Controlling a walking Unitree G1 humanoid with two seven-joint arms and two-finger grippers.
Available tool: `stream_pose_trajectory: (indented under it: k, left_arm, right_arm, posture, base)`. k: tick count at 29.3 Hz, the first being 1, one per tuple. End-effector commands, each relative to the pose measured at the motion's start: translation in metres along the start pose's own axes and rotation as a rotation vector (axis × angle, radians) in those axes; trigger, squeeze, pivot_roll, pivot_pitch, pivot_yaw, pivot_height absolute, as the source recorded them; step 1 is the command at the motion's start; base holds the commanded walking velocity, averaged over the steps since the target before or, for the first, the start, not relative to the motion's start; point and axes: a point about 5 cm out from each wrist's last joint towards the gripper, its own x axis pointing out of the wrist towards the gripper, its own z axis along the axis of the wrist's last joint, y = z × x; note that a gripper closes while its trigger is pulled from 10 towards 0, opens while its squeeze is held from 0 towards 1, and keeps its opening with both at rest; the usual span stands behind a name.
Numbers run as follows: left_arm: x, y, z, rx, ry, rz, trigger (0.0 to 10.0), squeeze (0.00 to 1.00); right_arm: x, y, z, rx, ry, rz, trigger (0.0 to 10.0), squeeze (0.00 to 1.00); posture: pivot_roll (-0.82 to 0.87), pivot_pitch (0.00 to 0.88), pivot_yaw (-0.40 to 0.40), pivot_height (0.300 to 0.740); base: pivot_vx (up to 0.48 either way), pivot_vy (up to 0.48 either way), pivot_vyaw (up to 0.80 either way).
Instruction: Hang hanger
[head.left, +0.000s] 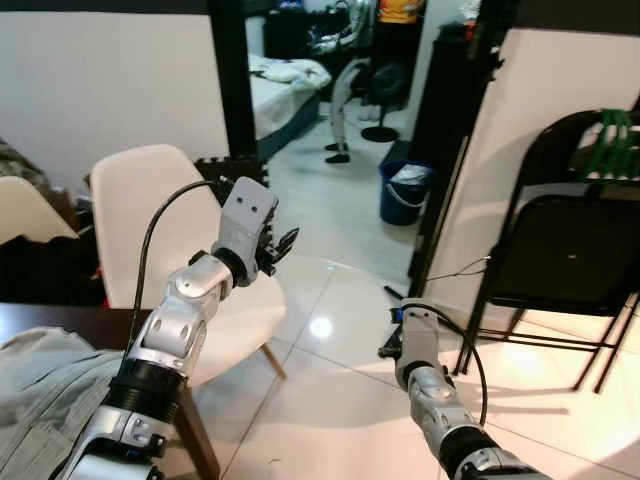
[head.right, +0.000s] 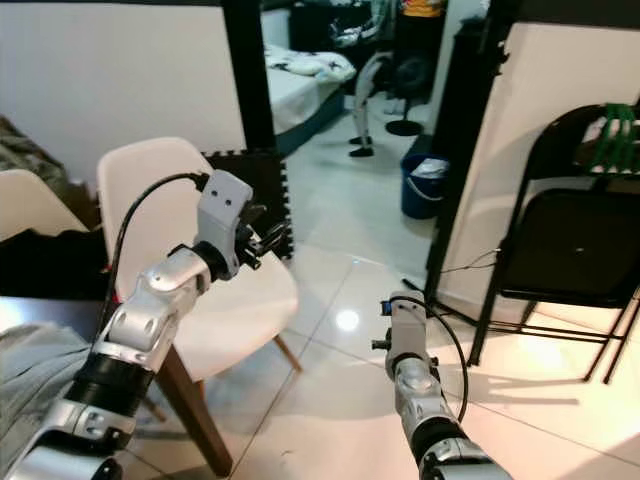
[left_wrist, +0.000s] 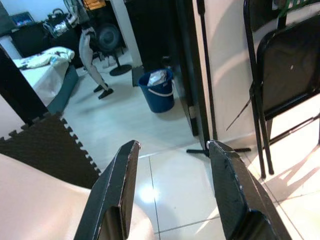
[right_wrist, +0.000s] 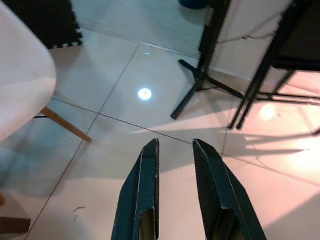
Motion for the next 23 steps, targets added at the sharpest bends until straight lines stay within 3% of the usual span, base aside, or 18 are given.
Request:
stream_pose_trajectory:
  k: [1, 4, 5, 6, 9, 16, 18, 23]
  left_arm:
    - [-0.005, -0.003, -0.026, -0.001, 0.113, 0.029, 10.0, 0.00]
    - [-0.005, -0.003, -0.026, -0.001, 0.113, 0.029, 10.0, 0.00]
    - [-0.013, -0.005, -0.053, -0.011, 0.200, 0.071, 10.0, 0.00]
    - [-0.013, -0.005, -0.053, -0.011, 0.200, 0.071, 10.0, 0.00]
    - [-0.023, -0.007, -0.081, -0.039, 0.285, 0.117, 10.0, 0.00]
    - [-0.031, -0.007, -0.098, -0.088, 0.344, 0.157, 10.0, 0.00]
    - [-0.045, -0.013, -0.122, -0.138, 0.423, 0.199, 10.0, 0.00]
    - [-0.058, -0.013, -0.136, -0.174, 0.470, 0.255, 10.0, 0.00]
  right_arm:
    - [0.000, 0.003, -0.002, 0.006, 0.020, 0.005, 10.0, 0.00]
    - [0.000, 0.003, -0.002, 0.006, 0.020, 0.005, 10.0, 0.00]
    - [0.000, 0.003, -0.003, 0.006, 0.027, 0.004, 10.0, 0.00]
    - [0.000, 0.003, -0.003, 0.006, 0.027, 0.004, 10.0, 0.00]
    - [-0.001, 0.003, -0.006, 0.002, 0.041, 0.007, 10.0, 0.00]
    - [-0.002, 0.002, -0.013, -0.006, 0.062, 0.009, 10.0, 0.00]
    - [-0.007, 0.003, -0.027, -0.029, 0.107, 0.019, 10.0, 0.00]
    - [-0.010, 0.005, -0.037, -0.067, 0.142, 0.036, 10.0, 0.00]
  posture:
    - [0.06, 0.000, 0.006, 0.740]
    - [0.06, 0.000, 0.006, 0.740]
    - [0.06, 0.000, 0.007, 0.740]
    - [0.06, 0.000, 0.007, 0.740]
    - [0.05, 0.000, 0.006, 0.740]
    - [0.05, 0.000, 0.007, 0.740]
    - [0.07, 0.000, -0.028, 0.740]
    - [0.08, 0.000, -0.026, 0.740]
  base:
    - [0.000, 0.000, -0.80]
    - [0.000, 0.000, -0.80]
    - [0.000, 0.000, -0.80]
    - [0.000, 0.000, -0.80]
    - [0.000, 0.000, -0.80]
    - [0.000, 0.000, -0.80]
    - [0.000, 0.000, -0.80]
    - [0.000, 0.000, -0.80]
